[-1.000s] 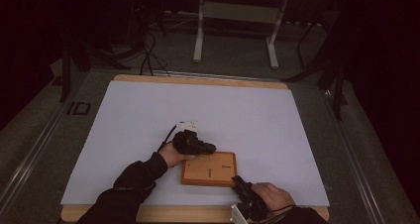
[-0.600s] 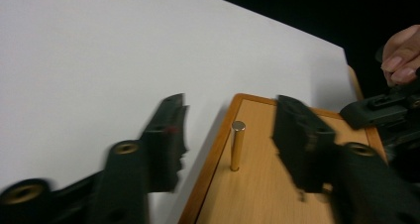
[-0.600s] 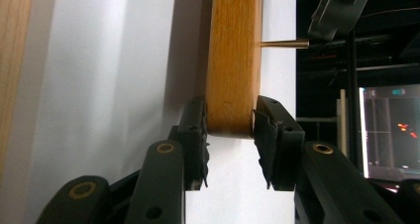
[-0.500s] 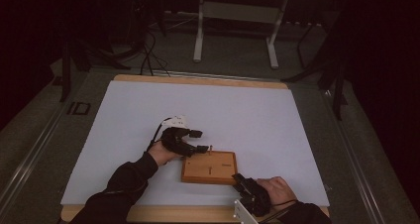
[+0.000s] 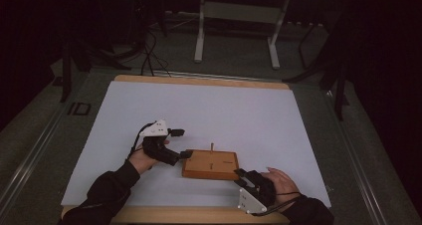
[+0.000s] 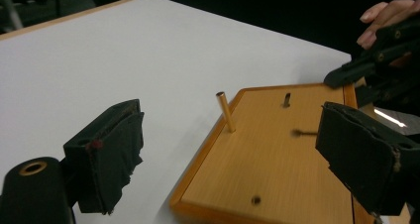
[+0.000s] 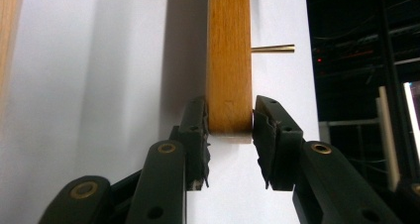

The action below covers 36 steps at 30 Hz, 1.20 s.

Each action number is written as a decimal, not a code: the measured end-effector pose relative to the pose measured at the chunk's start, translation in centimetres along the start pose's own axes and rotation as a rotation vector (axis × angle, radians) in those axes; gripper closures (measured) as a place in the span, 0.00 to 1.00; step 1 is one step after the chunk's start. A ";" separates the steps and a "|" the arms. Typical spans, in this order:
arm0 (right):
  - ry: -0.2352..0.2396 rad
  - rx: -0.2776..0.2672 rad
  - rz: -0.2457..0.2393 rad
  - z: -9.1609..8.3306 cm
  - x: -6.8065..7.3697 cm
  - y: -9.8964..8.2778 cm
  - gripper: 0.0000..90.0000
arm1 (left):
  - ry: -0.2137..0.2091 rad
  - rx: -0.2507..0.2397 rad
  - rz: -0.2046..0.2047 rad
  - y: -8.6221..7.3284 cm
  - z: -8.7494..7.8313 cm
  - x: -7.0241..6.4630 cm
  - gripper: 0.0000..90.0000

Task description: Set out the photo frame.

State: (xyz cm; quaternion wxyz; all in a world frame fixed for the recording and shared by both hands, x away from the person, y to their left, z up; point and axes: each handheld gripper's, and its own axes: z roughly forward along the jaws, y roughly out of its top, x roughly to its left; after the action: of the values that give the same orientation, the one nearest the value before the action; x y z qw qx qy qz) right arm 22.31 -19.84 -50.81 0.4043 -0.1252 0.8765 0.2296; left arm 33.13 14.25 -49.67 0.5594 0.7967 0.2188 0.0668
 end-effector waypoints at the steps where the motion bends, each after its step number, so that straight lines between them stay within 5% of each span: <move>1: 0.007 -0.001 0.012 0.0 -0.3 0.0 0.75 | 0.007 -0.006 0.004 0.0 -0.3 -0.1 0.13; 17: 0.115 -0.058 0.140 0.1 -4.5 -0.8 0.77 | 0.052 -0.020 -0.005 -1.8 -4.3 -1.4 0.13; 36: 0.287 -0.102 0.323 1.6 -9.7 -2.5 0.77 | 0.067 -0.024 -0.032 -3.7 -4.5 -2.5 0.13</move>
State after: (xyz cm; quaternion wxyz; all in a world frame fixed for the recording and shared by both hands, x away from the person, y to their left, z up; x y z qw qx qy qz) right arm 30.63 -20.87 -45.07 0.2264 -0.0349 0.9210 0.3151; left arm 28.28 18.08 -51.04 0.5622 0.7838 0.2491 0.0871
